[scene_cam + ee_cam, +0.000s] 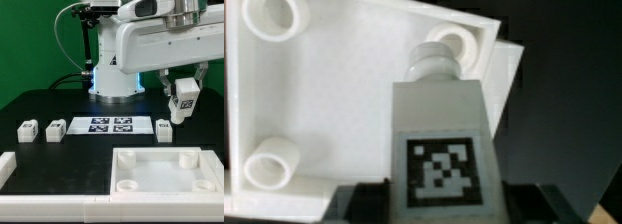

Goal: Assemble one leg

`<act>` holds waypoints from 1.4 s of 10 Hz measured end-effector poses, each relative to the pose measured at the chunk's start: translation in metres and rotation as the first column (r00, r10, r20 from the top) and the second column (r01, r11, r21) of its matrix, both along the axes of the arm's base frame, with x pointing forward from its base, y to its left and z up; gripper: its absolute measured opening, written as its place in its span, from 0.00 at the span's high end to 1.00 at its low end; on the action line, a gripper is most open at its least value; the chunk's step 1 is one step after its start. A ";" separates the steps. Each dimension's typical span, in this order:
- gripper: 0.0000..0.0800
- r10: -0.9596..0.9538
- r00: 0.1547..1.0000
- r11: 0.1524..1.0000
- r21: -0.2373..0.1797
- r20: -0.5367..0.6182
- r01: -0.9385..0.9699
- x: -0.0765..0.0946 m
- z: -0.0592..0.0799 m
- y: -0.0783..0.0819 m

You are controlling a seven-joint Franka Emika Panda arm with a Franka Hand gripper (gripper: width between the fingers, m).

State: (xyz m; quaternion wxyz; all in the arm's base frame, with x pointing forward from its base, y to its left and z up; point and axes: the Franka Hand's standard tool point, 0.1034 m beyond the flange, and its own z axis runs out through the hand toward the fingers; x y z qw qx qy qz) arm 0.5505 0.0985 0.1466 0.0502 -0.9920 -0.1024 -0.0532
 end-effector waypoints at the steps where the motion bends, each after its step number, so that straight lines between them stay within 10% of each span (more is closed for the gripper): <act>1: 0.63 -0.015 0.986 1.000 0.013 0.166 0.013 0.009 0.000 -0.003; 3: 0.63 -0.021 0.929 1.000 0.012 0.369 0.018 0.009 0.000 -0.012; 5: 0.63 -0.044 0.874 0.999 0.032 0.484 0.033 0.058 0.011 -0.018; 11: 0.63 -0.039 0.883 0.999 0.029 0.467 0.029 0.052 0.002 -0.018; 14: 0.63 -0.047 0.909 0.997 0.069 0.413 0.021 0.086 -0.012 -0.022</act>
Offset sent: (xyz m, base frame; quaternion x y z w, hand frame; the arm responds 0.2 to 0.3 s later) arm 0.1000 0.0154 0.0525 0.0831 0.2703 0.0248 0.9589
